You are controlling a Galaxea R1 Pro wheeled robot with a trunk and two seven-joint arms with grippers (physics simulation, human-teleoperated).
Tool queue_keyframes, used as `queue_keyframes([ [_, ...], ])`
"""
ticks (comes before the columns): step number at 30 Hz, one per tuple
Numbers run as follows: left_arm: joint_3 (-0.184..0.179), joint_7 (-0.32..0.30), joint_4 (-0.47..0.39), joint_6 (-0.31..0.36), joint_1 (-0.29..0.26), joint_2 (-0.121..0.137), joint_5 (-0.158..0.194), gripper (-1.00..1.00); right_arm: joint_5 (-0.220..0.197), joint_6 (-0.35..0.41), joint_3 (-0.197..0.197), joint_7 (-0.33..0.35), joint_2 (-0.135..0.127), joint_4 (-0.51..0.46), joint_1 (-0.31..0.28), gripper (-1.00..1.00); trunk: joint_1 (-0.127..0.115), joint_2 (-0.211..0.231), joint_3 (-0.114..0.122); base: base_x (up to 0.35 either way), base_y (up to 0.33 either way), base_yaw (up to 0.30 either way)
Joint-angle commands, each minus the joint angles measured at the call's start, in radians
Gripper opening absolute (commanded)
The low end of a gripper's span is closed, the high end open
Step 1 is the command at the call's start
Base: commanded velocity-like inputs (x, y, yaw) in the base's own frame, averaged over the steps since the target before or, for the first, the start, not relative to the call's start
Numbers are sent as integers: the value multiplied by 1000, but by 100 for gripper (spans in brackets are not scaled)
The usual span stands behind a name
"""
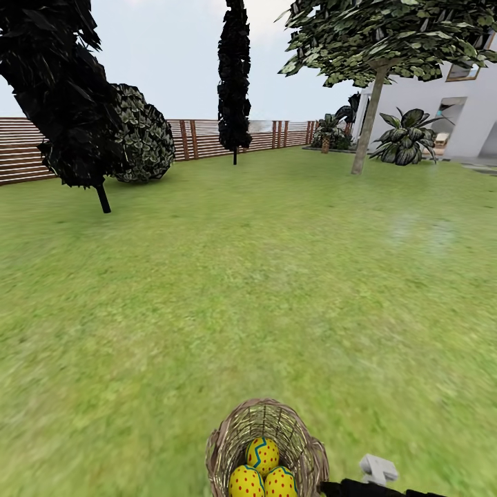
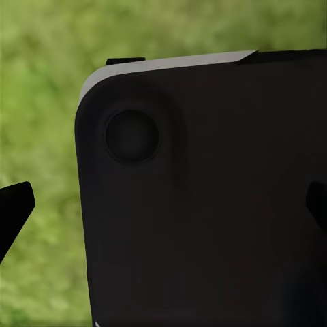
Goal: Take the three Easter eggs out of the wicker basket on the lawn in the garden, then place them on the lawn next to a single tree (choose any tree) so that all three eggs are next to the same tree and none are left in the basket.
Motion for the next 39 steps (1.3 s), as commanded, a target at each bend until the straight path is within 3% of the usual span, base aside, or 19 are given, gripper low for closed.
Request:
queue_keyframes([
  [1, -1, -1, 1, -3, -1, 0, -1, 100, -9, 6, -9, -8, 0, -1, -2, 100, 0, 0, -1, 0, 0, 0],
  [5, -1, -1, 1, -3, -1, 0, -1, 100, -9, 5, -26, -55, -1, -1, -11, 100, 0, 0, -1, 0, 0, 0],
  [11, 0, -1, -3, -3, -1, -1, -1, 100, -11, -4, -32, -195, 4, -1, -17, 100, 0, 0, -1, 0, 0, 0],
  [29, 3, 2, -35, -3, -1, 6, 3, 100, -9, -7, -24, -306, 6, 0, -73, 100, 0, 0, -1, 0, 0, 0],
  [34, 9, -3, -190, 13, 2, 18, 7, 100, -10, -7, -21, -310, 7, 0, -84, 100, 0, 0, -1, 0, 0, 0],
  [36, 11, -4, -305, 51, 6, 55, 8, 100, -10, -7, -21, -312, 7, 0, -85, 100, 0, 0, -1, 0, 0, 0],
  [37, 12, -6, -399, 101, 10, 91, 12, 100, -10, -7, -20, -312, 7, 0, -86, 100, 0, 0, -1, 0, 0, 0],
  [39, 13, -12, -503, 159, 14, 131, 23, 100, -9, -7, -20, -313, 7, 0, -86, 100, 0, 0, -1, 0, 0, 0],
])
